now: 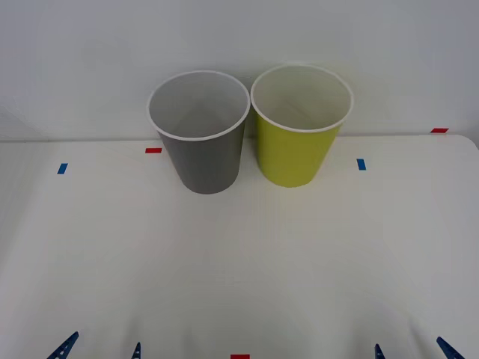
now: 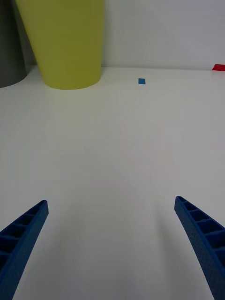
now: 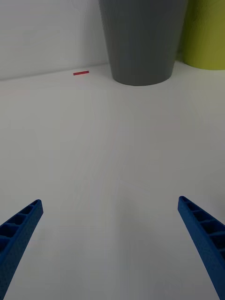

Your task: Put cans in the gray bin and PET bottles in the light green bin.

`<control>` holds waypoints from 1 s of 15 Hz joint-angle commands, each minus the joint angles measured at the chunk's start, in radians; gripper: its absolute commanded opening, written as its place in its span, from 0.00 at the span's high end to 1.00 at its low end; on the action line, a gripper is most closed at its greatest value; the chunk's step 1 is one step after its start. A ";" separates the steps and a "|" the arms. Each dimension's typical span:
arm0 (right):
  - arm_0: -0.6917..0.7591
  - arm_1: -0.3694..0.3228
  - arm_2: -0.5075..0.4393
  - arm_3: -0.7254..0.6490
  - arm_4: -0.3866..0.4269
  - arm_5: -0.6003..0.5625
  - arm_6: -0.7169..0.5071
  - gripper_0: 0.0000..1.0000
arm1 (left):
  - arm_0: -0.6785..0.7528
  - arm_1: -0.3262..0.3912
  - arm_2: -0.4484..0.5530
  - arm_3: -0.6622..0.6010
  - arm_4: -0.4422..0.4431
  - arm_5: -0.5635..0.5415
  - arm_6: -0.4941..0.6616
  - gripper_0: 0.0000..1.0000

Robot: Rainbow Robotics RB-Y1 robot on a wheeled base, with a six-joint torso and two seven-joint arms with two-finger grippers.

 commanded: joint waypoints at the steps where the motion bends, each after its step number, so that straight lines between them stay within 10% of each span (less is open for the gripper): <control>1: 0.000 0.000 0.000 0.000 0.000 0.000 0.000 0.06 | 0.000 0.000 0.000 0.000 0.000 0.000 0.000 0.00; 15: 0.000 0.000 0.000 0.000 0.000 0.000 0.000 0.07 | 0.000 0.000 0.000 0.000 0.000 0.000 0.000 0.00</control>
